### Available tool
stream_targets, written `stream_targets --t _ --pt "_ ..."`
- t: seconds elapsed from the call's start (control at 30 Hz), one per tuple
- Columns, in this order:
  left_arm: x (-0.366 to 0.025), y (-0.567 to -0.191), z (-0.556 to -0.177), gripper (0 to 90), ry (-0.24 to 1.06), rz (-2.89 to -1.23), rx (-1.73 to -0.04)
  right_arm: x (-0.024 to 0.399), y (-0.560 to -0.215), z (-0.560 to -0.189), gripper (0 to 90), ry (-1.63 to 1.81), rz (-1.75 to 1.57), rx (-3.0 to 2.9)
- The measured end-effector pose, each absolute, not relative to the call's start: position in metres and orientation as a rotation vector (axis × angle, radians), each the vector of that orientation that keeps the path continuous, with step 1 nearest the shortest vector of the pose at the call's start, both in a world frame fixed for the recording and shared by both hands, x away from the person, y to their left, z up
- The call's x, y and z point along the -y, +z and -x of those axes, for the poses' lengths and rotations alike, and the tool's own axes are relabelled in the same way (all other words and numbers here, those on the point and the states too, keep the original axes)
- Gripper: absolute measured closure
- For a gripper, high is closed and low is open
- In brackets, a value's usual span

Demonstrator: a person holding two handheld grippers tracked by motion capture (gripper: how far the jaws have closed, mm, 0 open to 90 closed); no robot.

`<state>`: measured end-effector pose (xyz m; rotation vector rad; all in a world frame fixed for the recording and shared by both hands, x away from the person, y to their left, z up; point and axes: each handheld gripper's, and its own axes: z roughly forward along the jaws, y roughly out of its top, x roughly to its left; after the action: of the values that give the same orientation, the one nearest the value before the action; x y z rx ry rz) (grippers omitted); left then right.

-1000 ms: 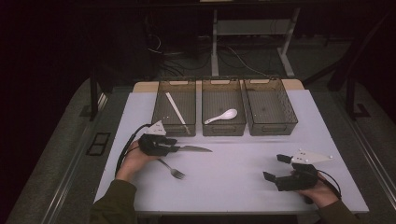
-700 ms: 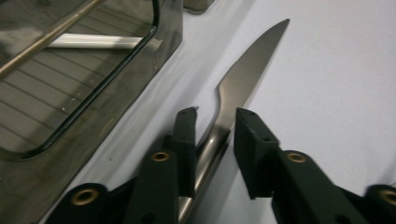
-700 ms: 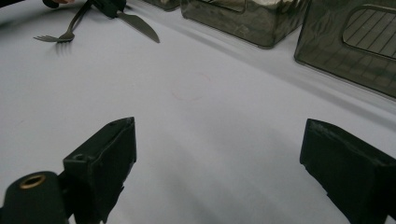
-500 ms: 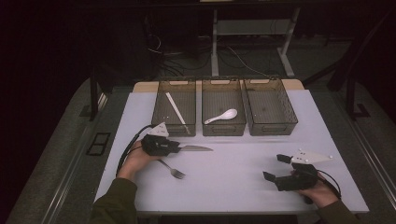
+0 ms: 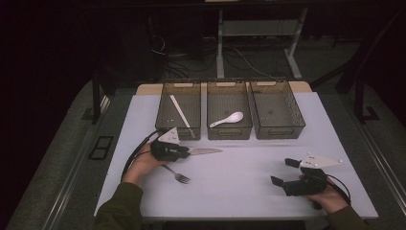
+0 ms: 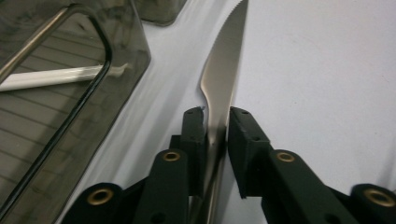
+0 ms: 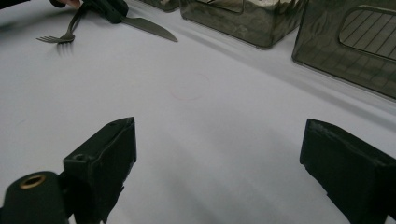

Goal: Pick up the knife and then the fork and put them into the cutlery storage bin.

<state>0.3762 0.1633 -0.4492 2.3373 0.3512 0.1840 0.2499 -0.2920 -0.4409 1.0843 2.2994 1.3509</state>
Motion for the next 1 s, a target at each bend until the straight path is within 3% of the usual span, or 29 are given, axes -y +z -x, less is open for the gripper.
stream_targets --t 1.0 --pt "-0.155 -0.431 -0.367 79.5 0.193 -2.307 -0.313 0.293 -0.437 -0.249 10.9 1.351 -1.099 -2.342"
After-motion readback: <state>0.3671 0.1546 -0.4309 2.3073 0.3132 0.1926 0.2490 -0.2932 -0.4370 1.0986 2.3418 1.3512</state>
